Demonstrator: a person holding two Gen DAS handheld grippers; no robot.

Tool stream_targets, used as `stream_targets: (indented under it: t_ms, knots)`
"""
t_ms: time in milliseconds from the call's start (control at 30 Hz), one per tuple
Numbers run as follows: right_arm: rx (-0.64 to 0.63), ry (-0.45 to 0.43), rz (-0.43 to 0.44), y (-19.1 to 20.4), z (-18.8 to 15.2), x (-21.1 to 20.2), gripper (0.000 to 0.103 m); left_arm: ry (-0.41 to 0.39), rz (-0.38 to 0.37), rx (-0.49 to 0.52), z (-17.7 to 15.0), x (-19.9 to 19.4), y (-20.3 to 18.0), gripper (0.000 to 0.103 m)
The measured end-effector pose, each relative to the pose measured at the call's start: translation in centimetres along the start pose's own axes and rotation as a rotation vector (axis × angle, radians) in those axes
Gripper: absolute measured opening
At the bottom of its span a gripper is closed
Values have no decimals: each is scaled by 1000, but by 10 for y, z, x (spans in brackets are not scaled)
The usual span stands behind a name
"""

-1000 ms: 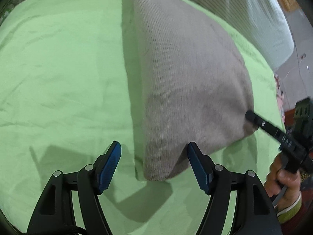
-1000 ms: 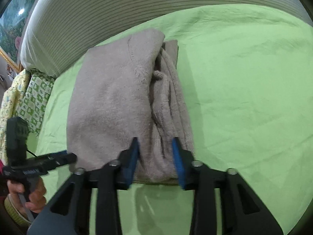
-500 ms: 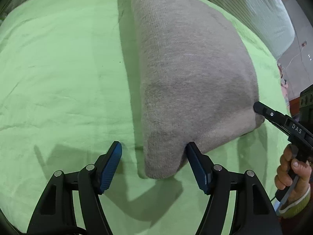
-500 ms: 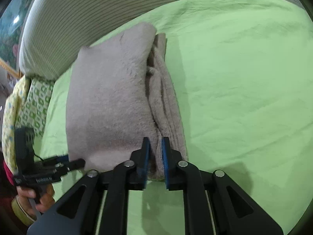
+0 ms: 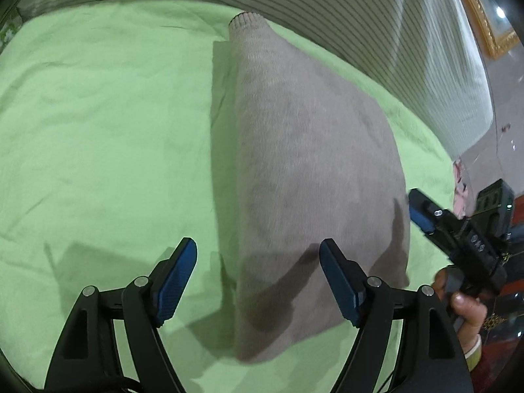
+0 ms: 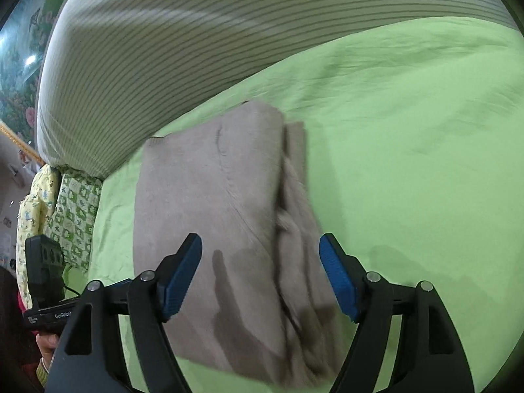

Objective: Fold small clothes

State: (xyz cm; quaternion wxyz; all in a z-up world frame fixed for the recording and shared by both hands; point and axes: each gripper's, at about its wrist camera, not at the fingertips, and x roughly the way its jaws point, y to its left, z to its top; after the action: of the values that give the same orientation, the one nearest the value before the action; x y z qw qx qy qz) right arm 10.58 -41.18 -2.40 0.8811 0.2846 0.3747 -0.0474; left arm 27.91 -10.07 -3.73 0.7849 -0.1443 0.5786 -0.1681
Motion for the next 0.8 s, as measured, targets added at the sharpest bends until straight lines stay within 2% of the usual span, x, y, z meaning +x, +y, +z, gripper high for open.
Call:
stream_targets:
  t_ms: [200, 333, 367, 400, 433, 500, 567, 600, 667, 800]
  knots:
    - [-18, 34, -21, -15, 9, 32, 75, 14, -31, -31, 14, 22, 5, 84]
    - [-19, 24, 20, -27, 4, 35, 73, 16, -30, -37, 20, 40, 11, 91]
    - [-26, 26, 15, -26, 5, 35, 71, 15, -47, -54, 21, 43, 16, 91]
    - [-28, 32, 24, -26, 6, 36, 61, 15, -63, -71, 19, 44, 22, 91]
    - [-15, 49, 50, -24, 6, 39, 56, 11, -79, -95, 19, 47, 26, 91]
    - [11, 68, 41, -22, 5, 46, 55, -6, -100, -112, 18, 50, 25, 86]
    - [30, 83, 48, -20, 4, 48, 47, -6, -151, -103, 18, 50, 18, 59]
    - [38, 83, 46, -18, 4, 47, 43, -9, -141, -93, 17, 46, 15, 57]
    - [31, 71, 51, -8, 4, 37, 38, -19, -130, -62, 16, 38, 13, 45]
    - [-5, 42, 115, 22, -2, 12, 35, -68, -157, -56, 5, -1, 15, 40]
